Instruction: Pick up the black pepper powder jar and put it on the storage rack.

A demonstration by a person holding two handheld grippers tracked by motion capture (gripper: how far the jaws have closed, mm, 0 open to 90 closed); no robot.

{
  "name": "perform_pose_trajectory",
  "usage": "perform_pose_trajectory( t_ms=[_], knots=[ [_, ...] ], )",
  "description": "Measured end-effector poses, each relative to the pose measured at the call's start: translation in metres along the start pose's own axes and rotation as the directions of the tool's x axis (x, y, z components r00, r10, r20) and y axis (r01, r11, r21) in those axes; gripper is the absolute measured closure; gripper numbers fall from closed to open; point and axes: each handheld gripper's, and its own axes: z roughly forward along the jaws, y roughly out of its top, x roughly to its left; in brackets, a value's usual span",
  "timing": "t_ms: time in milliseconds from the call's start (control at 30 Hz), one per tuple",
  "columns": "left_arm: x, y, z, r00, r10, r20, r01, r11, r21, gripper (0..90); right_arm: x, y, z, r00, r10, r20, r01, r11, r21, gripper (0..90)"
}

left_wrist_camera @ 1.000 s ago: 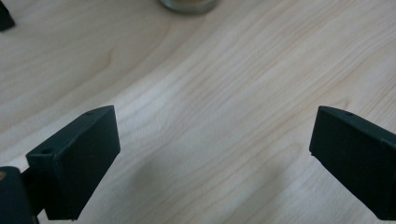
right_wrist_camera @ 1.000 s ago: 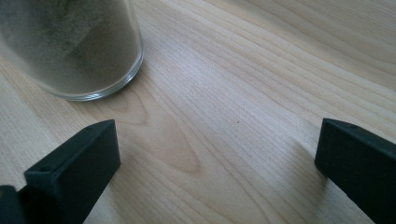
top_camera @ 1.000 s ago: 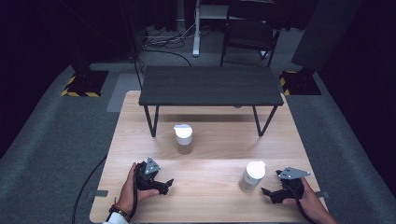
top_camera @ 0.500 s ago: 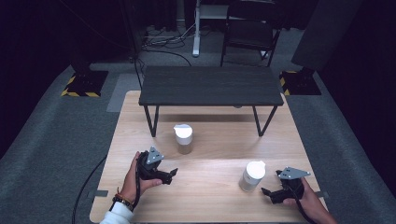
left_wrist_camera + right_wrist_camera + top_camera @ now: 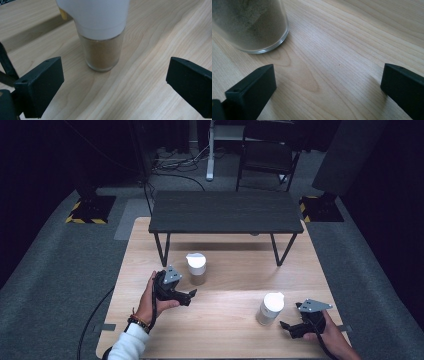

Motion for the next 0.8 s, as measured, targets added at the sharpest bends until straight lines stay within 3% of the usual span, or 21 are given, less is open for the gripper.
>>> perform_pose_trajectory(
  t_ms=[467,800],
  knots=[
    [0.008,0.014,0.020,0.9999,-0.005,0.014,0.005,0.9999,-0.013,1.4,0.000,0.000,0.000,1.0000,0.000,0.000,0.000,1.000,0.000,0.0],
    [0.016,0.016,0.035,0.9990,-0.043,0.013,0.043,0.9989,-0.018,1.8,0.000,0.000,0.000,1.0000,0.000,0.000,0.000,1.000,0.000,0.0]
  ],
)
